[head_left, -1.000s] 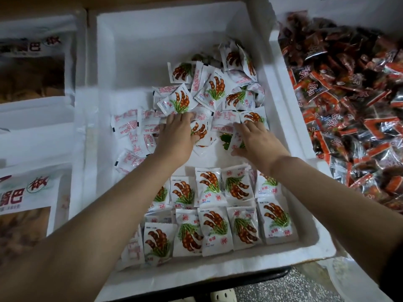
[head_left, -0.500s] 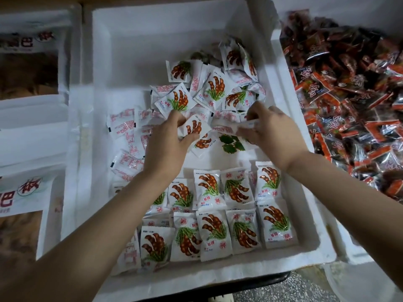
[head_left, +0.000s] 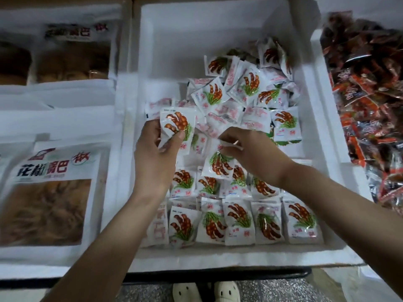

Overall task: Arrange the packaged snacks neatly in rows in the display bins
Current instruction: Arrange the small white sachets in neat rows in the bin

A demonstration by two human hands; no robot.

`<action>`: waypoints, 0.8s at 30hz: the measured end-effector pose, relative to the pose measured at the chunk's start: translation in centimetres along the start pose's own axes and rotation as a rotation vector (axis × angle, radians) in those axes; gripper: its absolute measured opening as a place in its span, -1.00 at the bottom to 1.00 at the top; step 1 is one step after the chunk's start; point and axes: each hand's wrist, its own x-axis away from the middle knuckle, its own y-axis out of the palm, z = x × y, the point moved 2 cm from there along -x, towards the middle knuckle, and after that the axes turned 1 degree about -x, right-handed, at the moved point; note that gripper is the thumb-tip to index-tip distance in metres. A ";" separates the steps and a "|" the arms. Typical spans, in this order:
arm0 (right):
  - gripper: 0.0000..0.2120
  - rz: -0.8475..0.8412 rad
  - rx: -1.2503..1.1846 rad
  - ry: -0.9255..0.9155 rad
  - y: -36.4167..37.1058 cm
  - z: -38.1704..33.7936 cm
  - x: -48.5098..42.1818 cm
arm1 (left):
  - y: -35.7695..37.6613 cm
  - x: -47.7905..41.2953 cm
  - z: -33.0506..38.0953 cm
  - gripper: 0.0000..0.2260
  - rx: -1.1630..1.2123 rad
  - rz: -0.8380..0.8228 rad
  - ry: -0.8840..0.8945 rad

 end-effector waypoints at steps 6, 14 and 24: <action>-0.81 -0.256 0.142 0.018 4.9 -0.5 -1.8 | -2.6 1.7 -0.8 -0.85 0.070 0.077 -0.025; -0.69 -0.309 0.445 -0.020 5.5 -0.2 -1.8 | -3.5 3.4 -2.6 -0.83 0.129 0.029 -0.118; -0.86 -0.124 -0.292 0.017 4.2 -4.9 -0.6 | -2.5 5.8 -3.2 -0.71 0.208 -0.194 -0.064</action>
